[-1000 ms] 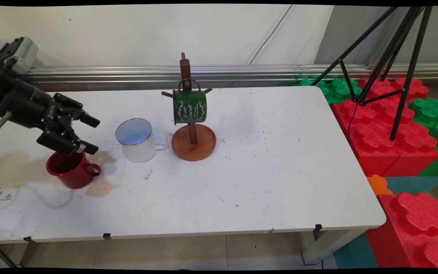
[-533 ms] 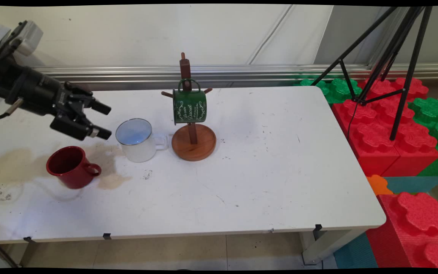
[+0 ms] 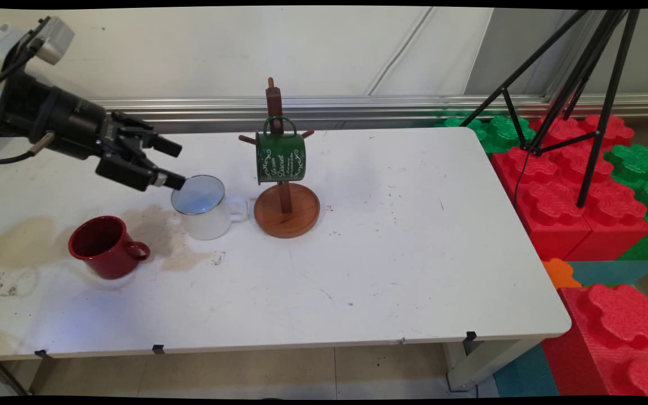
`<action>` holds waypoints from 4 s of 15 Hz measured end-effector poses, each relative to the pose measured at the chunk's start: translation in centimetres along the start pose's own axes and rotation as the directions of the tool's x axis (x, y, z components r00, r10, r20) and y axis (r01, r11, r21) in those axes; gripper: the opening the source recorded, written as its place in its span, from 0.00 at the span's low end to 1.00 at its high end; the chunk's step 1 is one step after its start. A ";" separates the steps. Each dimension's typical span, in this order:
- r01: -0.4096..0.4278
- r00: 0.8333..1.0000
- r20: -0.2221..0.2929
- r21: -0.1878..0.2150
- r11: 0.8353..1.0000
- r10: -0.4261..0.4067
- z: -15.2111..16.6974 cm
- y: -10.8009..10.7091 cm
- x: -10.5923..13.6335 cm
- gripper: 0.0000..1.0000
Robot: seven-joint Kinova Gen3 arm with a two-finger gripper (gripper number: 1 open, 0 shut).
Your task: Pick up the green mug from the rack, then place the picked object on the table
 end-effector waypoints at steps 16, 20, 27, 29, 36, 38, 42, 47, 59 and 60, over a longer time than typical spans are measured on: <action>0.084 0.984 -0.149 -0.065 0.994 -0.093 6.5 0.0 1.1 1.00; 0.090 0.981 -0.163 -0.072 0.993 -0.101 8.1 0.0 1.0 1.00; 0.125 0.972 -0.189 -0.073 0.989 -0.137 10.0 0.0 0.6 1.00; 0.143 0.968 -0.200 -0.072 0.987 -0.155 10.2 0.0 0.4 1.00; 0.185 0.954 -0.226 -0.069 0.980 -0.196 10.6 0.0 0.0 1.00; 0.193 0.950 -0.235 -0.069 0.979 -0.204 10.8 0.1 -0.1 1.00; 0.210 0.943 -0.250 -0.065 0.975 -0.220 11.2 0.1 -0.3 1.00; 0.225 0.936 -0.264 -0.061 0.973 -0.233 11.7 0.1 -0.4 1.00; 0.225 0.933 -0.273 -0.072 0.972 -0.236 11.9 0.2 -0.7 0.00; 0.225 0.932 -0.273 -0.074 0.972 -0.237 12.0 0.3 -0.7 0.00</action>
